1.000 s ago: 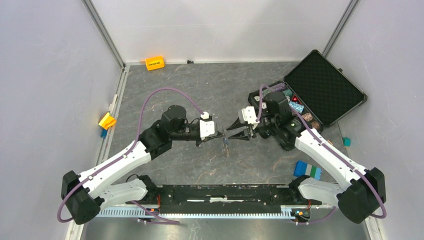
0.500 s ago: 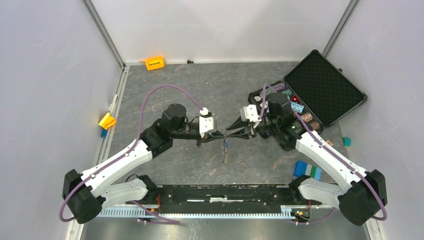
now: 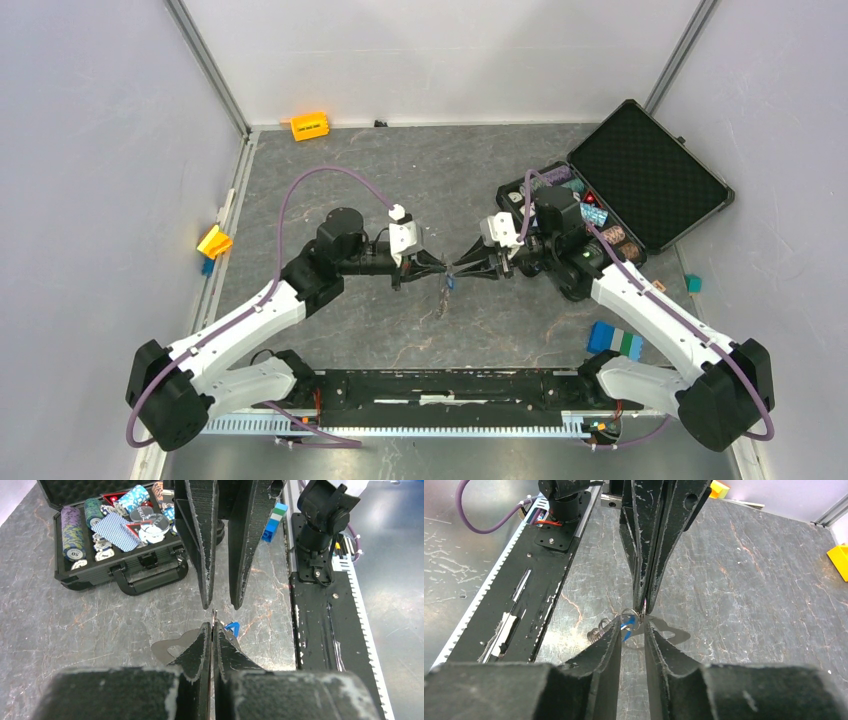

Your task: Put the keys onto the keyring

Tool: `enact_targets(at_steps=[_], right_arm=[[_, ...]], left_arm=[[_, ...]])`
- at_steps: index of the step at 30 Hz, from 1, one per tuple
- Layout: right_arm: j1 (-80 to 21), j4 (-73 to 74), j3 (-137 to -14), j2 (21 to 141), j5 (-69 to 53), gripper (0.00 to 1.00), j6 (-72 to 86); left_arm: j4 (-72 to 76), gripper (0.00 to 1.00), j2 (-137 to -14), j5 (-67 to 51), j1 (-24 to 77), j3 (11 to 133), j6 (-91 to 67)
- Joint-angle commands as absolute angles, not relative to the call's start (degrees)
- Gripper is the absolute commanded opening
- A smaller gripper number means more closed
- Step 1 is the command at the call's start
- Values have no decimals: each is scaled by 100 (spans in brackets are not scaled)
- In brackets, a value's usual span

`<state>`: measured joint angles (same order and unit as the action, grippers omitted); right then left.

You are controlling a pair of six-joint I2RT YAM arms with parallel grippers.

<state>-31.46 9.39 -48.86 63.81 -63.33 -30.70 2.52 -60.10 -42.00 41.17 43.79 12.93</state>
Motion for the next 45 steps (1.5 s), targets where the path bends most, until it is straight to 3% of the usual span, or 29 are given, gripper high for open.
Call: enact_targets(at_steps=[1, 24, 31, 34, 37, 45], right_arm=[[-3155, 613, -4931, 6385, -6352, 27, -2841], [-3155, 159, -4773, 6506, -6284, 25, -2361], [-3156, 121, -4755, 6504, -6288, 15, -2362], [-3150, 113, -4755, 6491, -6245, 2, -2369], [-3155, 162, -4779, 6454, -6130, 0, -2389], [-3485, 1641, -5385, 6484, -5136, 0, -3285]], left_arm=[[922, 2, -5973, -4629, 4046, 4343, 835], [1379, 2, -6082, -4751, 3999, 4184, 459], [1423, 2, -6090, -4765, 3982, 4166, 421], [1423, 2, -6084, -4772, 3973, 4149, 452], [1370, 2, -6079, -4749, 3940, 4097, 679], [-63, 31, -6014, -4312, 3929, 4453, 2474]])
